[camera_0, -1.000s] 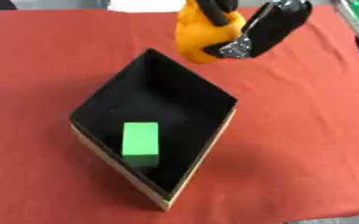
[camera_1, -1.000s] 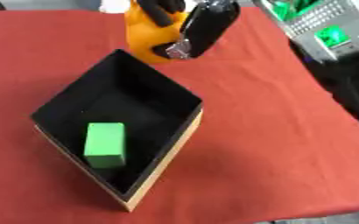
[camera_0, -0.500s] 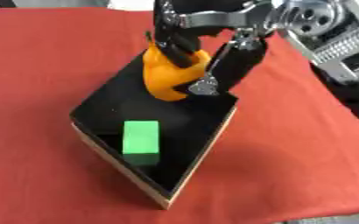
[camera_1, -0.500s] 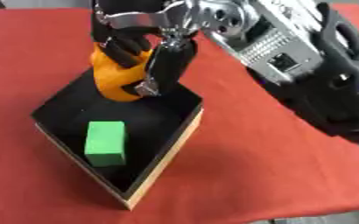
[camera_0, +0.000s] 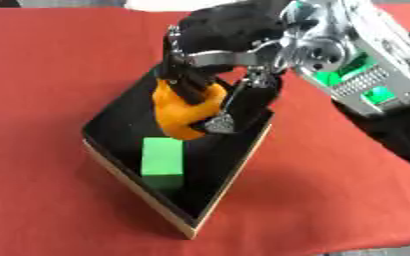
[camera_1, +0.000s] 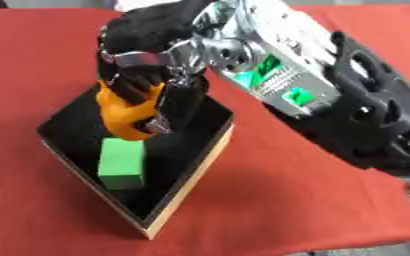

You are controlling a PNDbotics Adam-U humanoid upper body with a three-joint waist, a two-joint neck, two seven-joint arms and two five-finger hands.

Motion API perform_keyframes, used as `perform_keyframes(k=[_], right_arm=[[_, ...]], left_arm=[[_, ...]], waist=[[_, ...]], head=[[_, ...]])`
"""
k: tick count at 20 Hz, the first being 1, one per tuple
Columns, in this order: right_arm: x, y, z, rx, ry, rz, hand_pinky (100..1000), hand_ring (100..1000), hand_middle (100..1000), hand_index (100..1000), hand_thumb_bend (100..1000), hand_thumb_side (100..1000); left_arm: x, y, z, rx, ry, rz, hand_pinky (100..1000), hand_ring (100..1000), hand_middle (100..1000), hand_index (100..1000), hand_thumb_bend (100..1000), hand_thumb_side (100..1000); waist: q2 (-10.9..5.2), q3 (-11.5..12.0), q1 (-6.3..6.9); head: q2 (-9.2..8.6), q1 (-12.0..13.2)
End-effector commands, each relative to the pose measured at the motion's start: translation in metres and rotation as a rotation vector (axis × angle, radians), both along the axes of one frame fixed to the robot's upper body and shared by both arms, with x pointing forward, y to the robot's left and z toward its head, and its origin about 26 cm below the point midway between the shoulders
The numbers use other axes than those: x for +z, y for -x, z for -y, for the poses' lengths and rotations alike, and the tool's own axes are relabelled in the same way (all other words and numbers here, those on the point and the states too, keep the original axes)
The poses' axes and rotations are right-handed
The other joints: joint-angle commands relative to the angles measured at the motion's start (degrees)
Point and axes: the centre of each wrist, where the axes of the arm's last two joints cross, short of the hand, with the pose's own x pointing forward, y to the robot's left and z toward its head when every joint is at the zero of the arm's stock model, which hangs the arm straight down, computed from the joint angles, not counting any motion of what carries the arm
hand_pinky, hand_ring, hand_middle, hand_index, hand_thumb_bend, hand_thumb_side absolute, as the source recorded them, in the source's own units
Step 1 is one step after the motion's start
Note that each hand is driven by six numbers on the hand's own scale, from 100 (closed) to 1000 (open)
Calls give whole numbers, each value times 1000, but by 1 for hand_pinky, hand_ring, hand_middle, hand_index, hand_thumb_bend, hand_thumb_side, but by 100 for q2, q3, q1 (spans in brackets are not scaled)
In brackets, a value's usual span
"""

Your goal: Pick up objects on the table and place them in the box.

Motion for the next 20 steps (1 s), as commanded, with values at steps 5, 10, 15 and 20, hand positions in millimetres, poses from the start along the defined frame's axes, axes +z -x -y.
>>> perform_keyframes(k=[5, 10, 15, 20], right_arm=[[0, 3, 1, -14, 20, 55, 641, 681, 609, 653, 369, 100], [-2, 2, 4, 15, 63, 87, 811, 886, 816, 843, 466, 160], [8, 0, 12, 9, 72, 146, 836, 914, 828, 861, 519, 224], [31, 1, 24, -7, 35, 235, 828, 904, 822, 850, 527, 221]], left_arm=[[8, 2, 1, -6, -14, 27, 536, 819, 693, 802, 100, 554], [8, 2, 1, -6, -15, 28, 537, 819, 693, 802, 100, 550], [8, 2, 1, -4, -16, 27, 538, 819, 693, 802, 100, 547], [7, 3, 0, 1, -14, 26, 538, 819, 692, 802, 100, 544]], waist=[[-83, 32, 25], [-89, 51, 31], [-107, 38, 35], [-129, 9, 51]], head=[[-24, -14], [-20, -13], [-22, -2], [-20, 21]])
